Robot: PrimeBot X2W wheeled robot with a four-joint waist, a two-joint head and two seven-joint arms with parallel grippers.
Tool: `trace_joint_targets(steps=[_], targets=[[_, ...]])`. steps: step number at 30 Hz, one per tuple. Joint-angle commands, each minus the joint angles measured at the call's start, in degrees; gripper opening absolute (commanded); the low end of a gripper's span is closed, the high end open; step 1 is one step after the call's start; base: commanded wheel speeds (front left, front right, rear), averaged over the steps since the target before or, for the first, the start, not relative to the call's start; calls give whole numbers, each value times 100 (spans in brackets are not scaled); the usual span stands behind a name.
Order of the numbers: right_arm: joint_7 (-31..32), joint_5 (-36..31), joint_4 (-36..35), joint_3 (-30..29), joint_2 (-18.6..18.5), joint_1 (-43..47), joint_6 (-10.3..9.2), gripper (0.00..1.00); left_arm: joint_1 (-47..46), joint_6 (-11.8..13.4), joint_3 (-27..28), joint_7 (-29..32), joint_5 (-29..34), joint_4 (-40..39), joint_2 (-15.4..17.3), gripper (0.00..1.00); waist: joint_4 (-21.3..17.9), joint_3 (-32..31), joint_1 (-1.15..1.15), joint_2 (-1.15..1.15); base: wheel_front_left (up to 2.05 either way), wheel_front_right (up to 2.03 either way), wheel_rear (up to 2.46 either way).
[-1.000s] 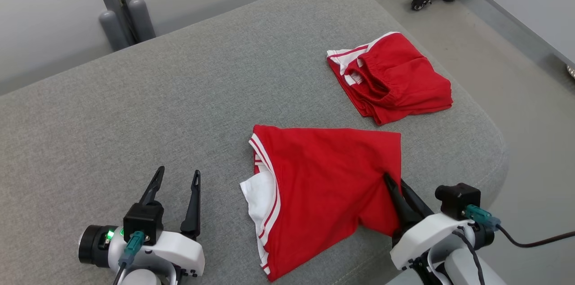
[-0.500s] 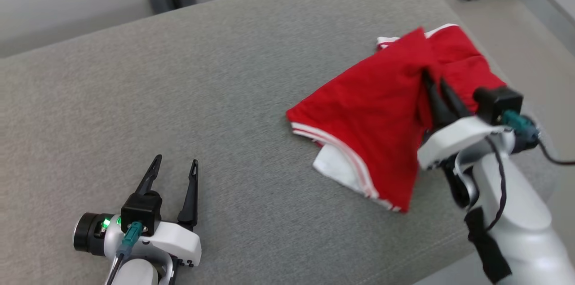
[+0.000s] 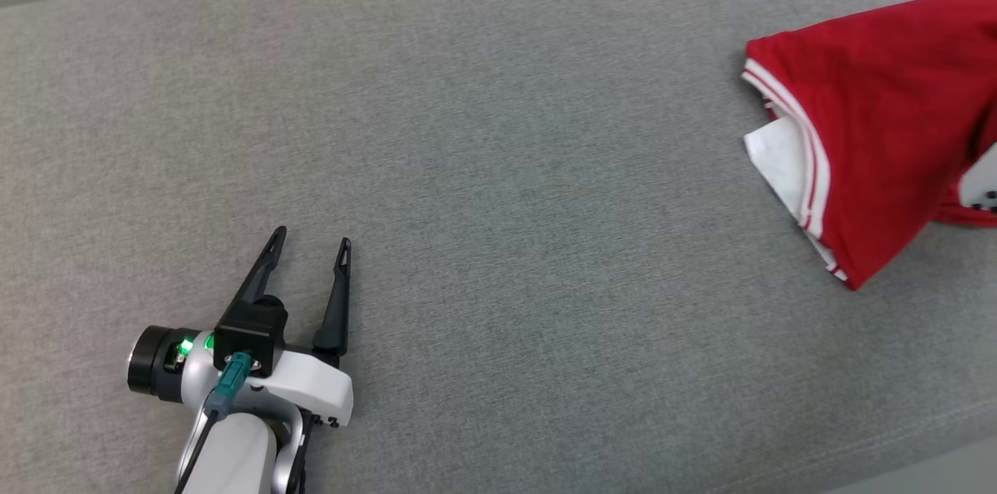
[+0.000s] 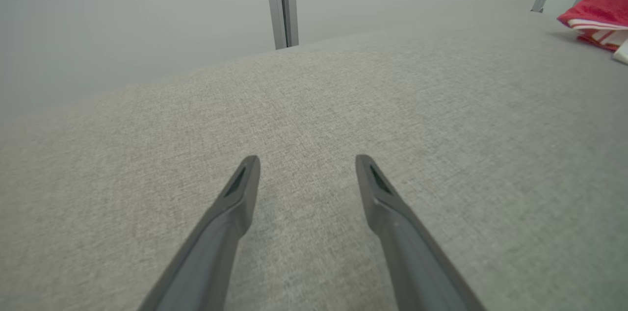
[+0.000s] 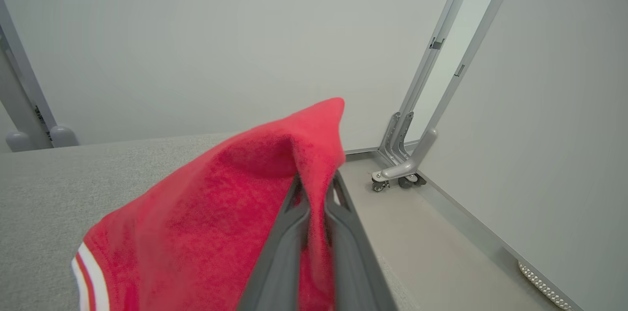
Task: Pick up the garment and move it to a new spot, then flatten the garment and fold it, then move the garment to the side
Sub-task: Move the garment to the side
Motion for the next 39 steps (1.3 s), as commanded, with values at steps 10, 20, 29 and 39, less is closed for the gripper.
trace_joint_targets(steps=[10, 20, 29, 39], targets=[[0, -1402, 177, -1764, -299, -308, -2, 100, -167, 53, -41, -26, -32, -80, 66, 100, 391, 102, 0, 0, 0, 0, 0], [0, -1524, -551, -1501, 251, -95, -2, 100, 49, 128, -38, -26, -148, -51, -9, 100, 506, -307, 0, 0, 0, 0, 0], [0, -584, -1336, -132, 714, 783, -2, 100, 276, 213, 62, -26, -261, -41, -48, 100, 707, -813, 0, 0, 0, 0, 0], [1, 282, -1722, 1004, 889, 2038, -2, 100, 648, 275, 218, -26, -318, -16, -87, 100, 1106, -1314, 0, 0, 0, 0, 0]])
